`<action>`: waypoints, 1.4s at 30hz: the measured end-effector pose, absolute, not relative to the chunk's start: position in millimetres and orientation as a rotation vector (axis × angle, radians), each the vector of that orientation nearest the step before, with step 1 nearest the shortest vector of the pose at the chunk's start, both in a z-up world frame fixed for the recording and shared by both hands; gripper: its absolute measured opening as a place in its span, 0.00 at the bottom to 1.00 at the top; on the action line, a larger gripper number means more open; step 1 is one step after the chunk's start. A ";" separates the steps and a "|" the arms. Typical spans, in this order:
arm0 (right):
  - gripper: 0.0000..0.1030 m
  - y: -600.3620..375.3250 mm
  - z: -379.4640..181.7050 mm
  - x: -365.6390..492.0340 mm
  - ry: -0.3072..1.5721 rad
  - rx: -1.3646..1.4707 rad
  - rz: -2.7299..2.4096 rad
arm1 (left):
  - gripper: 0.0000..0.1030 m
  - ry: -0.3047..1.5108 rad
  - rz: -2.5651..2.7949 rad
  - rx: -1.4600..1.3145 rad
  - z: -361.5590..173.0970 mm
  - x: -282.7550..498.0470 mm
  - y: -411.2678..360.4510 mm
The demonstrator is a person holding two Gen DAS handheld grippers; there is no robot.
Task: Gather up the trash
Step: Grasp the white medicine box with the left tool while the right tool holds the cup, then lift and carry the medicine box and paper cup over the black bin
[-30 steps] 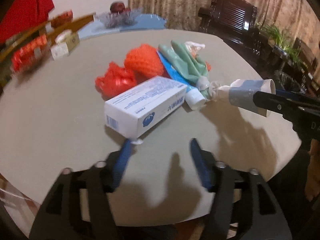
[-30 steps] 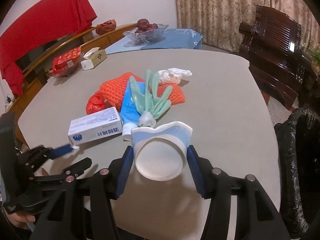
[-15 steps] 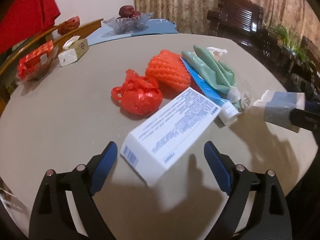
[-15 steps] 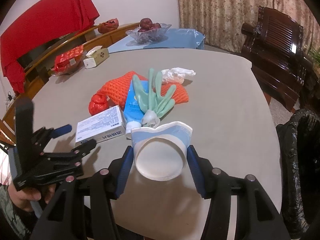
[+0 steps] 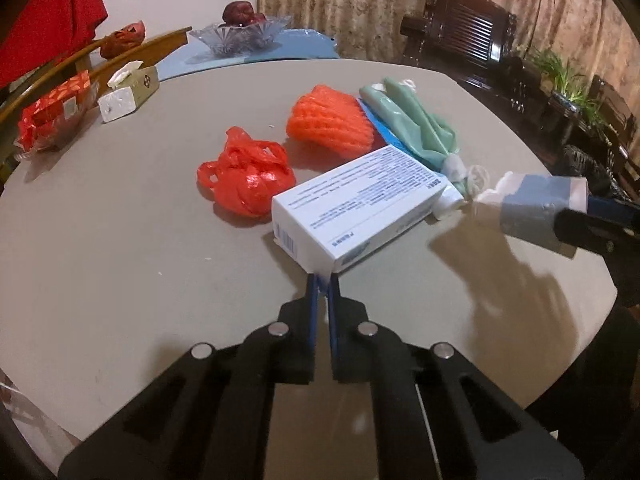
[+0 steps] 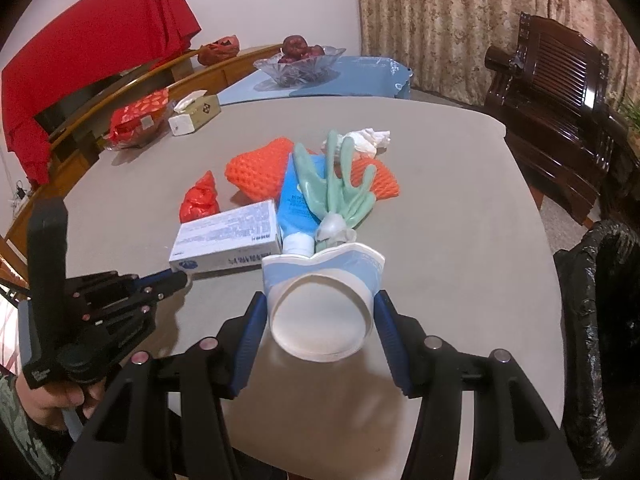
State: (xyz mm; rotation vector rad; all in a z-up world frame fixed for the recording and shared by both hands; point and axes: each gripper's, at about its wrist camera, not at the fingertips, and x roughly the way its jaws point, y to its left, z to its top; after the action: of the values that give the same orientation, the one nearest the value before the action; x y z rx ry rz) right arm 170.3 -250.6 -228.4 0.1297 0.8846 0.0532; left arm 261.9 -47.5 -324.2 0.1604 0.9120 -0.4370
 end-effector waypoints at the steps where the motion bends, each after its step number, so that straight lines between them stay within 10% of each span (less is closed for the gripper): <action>1: 0.53 -251.6 -227.6 169.6 0.882 0.132 0.053 | 0.04 0.914 -0.440 0.160 -324.5 261.1 -48.0; 42: 0.52 -300.5 -172.0 114.9 0.763 0.159 -0.028 | 0.00 0.803 -0.359 0.066 -253.8 207.9 -56.0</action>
State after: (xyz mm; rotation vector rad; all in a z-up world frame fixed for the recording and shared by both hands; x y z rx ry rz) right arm 114.9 -300.5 -172.0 0.1591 0.7630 -0.0279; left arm 207.9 -56.0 -253.8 0.0662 0.8030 -0.3586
